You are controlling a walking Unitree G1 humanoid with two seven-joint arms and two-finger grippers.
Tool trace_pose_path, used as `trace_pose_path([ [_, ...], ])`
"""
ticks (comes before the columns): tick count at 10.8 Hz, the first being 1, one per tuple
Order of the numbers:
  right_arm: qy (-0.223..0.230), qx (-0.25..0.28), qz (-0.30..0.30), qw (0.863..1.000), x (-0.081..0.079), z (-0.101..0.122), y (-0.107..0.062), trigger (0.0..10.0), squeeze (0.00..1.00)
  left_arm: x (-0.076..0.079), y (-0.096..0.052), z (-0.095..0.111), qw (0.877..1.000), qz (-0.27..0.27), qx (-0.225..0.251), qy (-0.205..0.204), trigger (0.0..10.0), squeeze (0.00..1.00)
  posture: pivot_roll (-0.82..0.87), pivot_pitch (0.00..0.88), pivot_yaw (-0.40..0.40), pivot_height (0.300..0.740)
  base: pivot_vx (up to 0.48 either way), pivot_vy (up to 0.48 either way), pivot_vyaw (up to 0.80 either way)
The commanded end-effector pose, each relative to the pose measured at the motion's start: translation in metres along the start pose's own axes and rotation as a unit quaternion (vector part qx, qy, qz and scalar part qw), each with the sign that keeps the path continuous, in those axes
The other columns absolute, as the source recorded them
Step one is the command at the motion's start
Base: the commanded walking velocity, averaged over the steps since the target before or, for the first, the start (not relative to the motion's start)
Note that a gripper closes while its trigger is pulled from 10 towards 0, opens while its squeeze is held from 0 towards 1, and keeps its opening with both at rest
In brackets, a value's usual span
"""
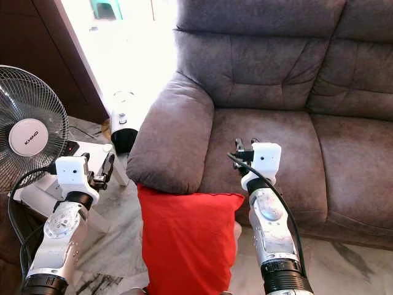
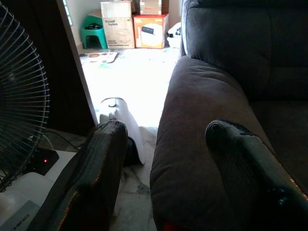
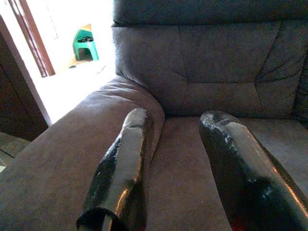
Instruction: Move the pillow to the sofa from floor
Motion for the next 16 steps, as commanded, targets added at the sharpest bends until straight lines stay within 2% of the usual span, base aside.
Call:
trace_pose_path([
  [1,0.000,-0.007,0.001,1.000,-0.0003,-0.0026,-0.0007,10.0,0.00,-0.0019,-0.0022,0.0004,1.000,0.005,-0.001,0.009,10.0,0.00,0.09,0.161,0.024,0.714,0.000,0.000,0.00],
  [5,0.000,-0.009,0.001,1.000,-0.0009,-0.0035,-0.0015,10.0,0.00,-0.0012,-0.0023,0.0012,1.000,0.004,0.001,0.008,10.0,0.00,0.09,0.166,0.023,0.714,0.000,0.000,0.00],
  [12,-0.001,-0.010,0.001,1.000,-0.0009,-0.0037,-0.0008,10.0,0.00,-0.0007,-0.0015,0.0013,1.000,0.005,0.000,0.007,10.0,0.00,0.09,0.168,0.020,0.594,0.000,0.000,0.00],
  [16,0.001,-0.013,0.000,1.000,-0.0005,-0.0051,-0.0007,10.0,0.00,-0.0021,-0.0007,0.0020,1.000,0.008,0.001,0.008,10.0,0.00,0.09,0.170,0.020,0.589,0.000,0.000,0.00],
])
Point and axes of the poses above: a point about 5 cm out from each wrist's last joint towards the gripper, its own y axis pointing out of the wrist towards the gripper, its own z axis along the axis of the wrist's last joint, x = y × z, the point moved 1 cm from there along y, pointing out of the wrist towards the gripper, and after that the axes turned 14 degrees about y, right-handed, at the moved point
